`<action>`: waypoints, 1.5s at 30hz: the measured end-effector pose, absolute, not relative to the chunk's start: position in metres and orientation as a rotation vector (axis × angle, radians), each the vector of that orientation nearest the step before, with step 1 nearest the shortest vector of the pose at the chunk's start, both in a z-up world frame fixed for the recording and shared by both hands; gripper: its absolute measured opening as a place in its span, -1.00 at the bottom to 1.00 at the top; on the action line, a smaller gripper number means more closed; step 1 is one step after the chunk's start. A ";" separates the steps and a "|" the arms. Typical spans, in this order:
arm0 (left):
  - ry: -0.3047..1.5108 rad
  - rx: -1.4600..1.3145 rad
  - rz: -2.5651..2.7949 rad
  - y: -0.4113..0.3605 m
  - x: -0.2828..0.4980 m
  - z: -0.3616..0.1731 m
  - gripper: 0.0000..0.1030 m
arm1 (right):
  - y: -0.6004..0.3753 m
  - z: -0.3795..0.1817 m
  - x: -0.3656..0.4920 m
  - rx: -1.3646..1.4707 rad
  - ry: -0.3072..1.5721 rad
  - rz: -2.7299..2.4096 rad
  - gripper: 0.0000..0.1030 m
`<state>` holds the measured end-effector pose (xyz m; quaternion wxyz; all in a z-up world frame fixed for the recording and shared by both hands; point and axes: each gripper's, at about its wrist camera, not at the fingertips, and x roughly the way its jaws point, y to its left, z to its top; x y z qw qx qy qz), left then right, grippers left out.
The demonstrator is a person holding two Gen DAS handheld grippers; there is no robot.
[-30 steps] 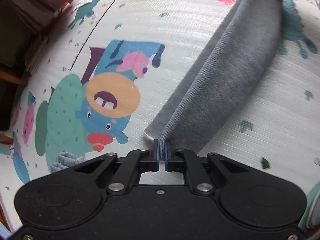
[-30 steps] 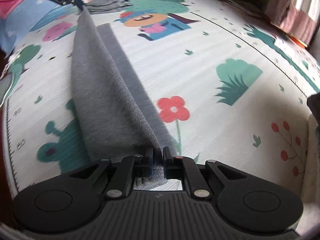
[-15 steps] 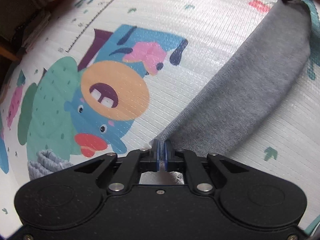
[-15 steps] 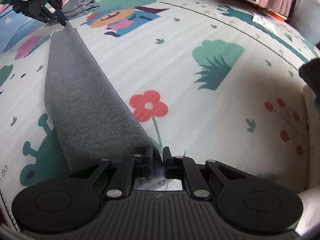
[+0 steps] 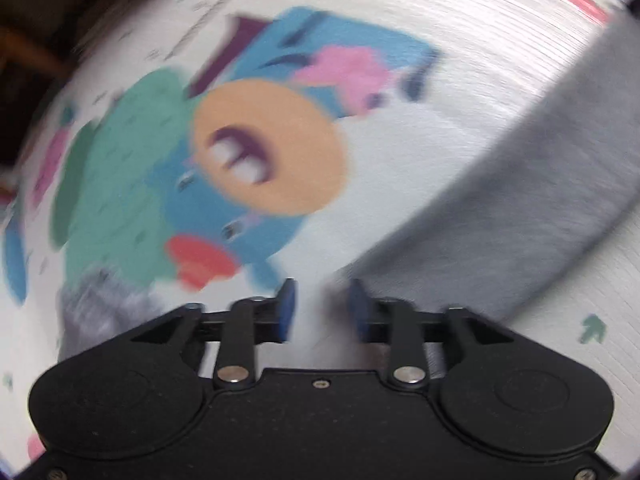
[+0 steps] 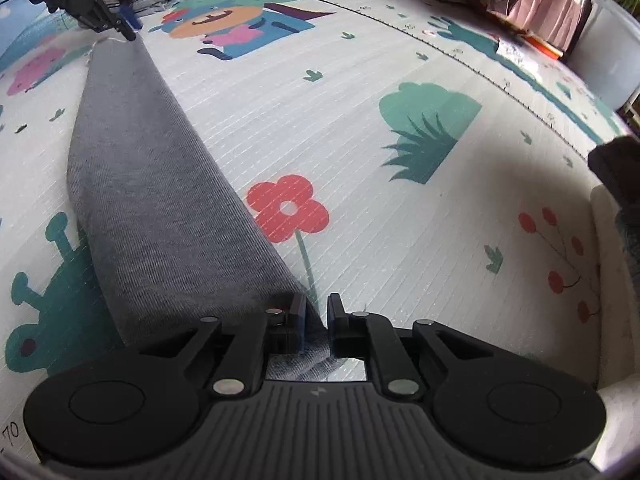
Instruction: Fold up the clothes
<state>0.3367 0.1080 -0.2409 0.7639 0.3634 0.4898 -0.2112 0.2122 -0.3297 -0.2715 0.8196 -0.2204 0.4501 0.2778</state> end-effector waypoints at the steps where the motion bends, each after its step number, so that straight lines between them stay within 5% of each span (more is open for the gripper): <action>1: 1.030 0.773 -0.404 0.116 0.335 -0.232 -0.29 | -0.330 -0.268 0.210 -0.471 0.943 0.575 -0.52; 8: 0.888 0.474 -0.405 0.125 0.269 -0.204 -0.32 | -0.316 -0.240 0.169 -0.431 0.798 0.610 -0.48; 13: 0.831 0.218 -0.440 0.110 0.247 -0.253 -0.27 | -0.295 -0.271 0.163 -0.380 0.908 0.637 -0.45; 16: 0.696 0.339 -0.392 0.111 0.230 -0.285 0.37 | -0.298 -0.282 0.166 -0.305 0.924 0.600 -0.43; 22: 0.773 -0.005 -0.207 0.153 0.230 -0.249 0.22 | -0.292 -0.275 0.163 -0.244 0.933 0.563 -0.36; 25: 0.874 -0.238 -0.148 0.184 0.242 -0.252 -0.17 | -0.292 -0.273 0.160 -0.222 0.904 0.568 -0.32; 29: 0.950 -0.477 -0.084 0.208 0.250 -0.262 -0.30 | -0.284 -0.273 0.156 -0.267 0.899 0.585 -0.14; 33: 0.960 -0.472 -0.095 0.197 0.250 -0.257 -0.31 | -0.280 -0.279 0.154 -0.288 0.914 0.583 -0.11; 34: 0.961 -0.420 -0.099 0.191 0.251 -0.255 -0.42 | -0.280 -0.279 0.153 -0.290 0.915 0.583 -0.11; 35: 0.964 -0.333 -0.110 0.183 0.253 -0.254 -0.84 | -0.280 -0.279 0.153 -0.295 0.915 0.584 -0.10; 37: 0.938 -0.153 -0.149 0.164 0.252 -0.252 -1.00 | -0.279 -0.280 0.154 -0.303 0.917 0.587 -0.05; 41: 0.778 0.019 -0.214 0.152 0.238 -0.232 -1.00 | -0.281 -0.281 0.154 -0.303 0.912 0.579 0.05; 45: 0.829 0.169 -0.165 0.147 0.238 -0.259 -0.95 | -0.278 -0.283 0.152 -0.317 0.905 0.571 0.07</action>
